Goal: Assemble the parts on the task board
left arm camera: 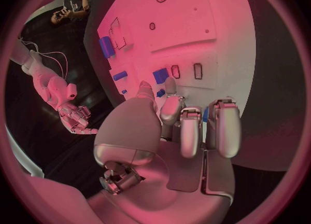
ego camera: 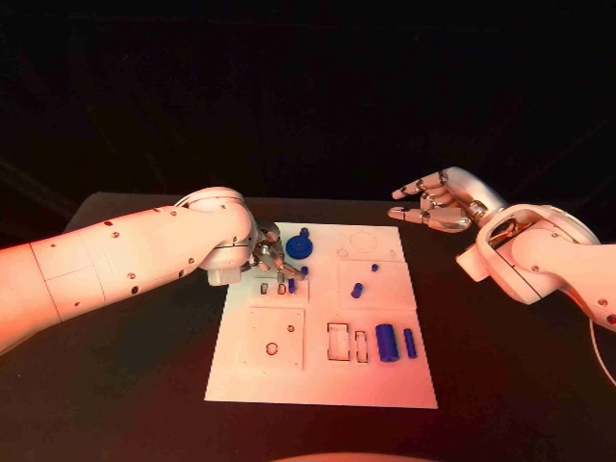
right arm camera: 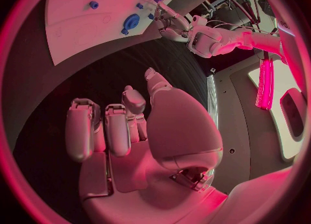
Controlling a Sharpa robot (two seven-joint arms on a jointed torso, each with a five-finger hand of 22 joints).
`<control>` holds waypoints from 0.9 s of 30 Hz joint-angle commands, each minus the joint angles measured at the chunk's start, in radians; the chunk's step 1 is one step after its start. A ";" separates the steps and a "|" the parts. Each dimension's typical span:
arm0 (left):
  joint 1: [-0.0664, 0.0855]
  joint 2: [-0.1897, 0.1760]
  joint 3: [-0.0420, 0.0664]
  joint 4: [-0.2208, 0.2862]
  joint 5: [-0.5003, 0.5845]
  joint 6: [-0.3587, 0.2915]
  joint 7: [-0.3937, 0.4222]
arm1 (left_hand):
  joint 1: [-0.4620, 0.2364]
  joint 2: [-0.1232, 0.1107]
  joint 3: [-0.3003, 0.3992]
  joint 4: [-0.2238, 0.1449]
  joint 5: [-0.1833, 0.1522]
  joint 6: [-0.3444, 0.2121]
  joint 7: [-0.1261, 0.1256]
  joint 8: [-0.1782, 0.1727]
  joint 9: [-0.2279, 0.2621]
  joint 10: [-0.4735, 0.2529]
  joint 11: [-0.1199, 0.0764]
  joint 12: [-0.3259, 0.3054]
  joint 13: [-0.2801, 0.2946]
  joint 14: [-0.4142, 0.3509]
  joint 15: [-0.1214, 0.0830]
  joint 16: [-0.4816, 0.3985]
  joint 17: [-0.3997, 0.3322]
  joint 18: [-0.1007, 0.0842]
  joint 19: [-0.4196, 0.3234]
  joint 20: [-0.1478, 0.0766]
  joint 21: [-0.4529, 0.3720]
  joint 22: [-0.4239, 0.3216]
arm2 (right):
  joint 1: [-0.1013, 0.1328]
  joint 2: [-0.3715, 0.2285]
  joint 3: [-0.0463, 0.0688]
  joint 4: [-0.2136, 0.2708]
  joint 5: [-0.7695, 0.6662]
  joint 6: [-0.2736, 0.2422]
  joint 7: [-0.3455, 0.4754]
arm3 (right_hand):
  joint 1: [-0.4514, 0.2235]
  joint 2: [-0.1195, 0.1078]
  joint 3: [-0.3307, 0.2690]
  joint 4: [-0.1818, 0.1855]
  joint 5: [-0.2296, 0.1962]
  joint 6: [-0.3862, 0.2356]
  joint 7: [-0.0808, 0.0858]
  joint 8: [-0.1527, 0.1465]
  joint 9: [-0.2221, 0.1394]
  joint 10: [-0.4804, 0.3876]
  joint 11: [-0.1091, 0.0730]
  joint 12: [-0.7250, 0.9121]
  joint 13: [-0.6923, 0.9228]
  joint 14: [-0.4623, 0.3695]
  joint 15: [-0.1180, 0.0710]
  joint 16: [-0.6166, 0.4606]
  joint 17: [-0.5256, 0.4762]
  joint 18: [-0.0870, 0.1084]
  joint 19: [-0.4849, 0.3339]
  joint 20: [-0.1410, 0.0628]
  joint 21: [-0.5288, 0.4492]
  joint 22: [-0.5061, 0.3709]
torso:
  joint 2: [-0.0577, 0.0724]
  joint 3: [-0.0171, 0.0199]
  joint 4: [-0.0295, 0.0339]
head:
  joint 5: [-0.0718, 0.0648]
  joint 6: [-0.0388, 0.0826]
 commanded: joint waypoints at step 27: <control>-0.001 0.041 -0.004 -0.043 -0.011 0.070 -0.011 | 0.064 0.034 0.012 -0.012 0.008 -0.019 -0.002 0.012 0.034 0.006 -0.004 0.008 0.007 0.104 -0.006 0.003 0.263 -0.021 0.050 -0.004 0.006 0.098 | 0.000 0.004 0.000 0.007 -0.009 0.026 0.007 | 0.017 0.007 -0.007 -0.002 0.016 0.009 -0.002 0.007 -0.001 -0.002 -0.006 0.005 -0.001 0.064 0.000 -0.005 0.070 -0.010 -0.003 -0.003 -0.007 -0.001 | 0.001 0.0004 0.0000 | -0.004 -0.006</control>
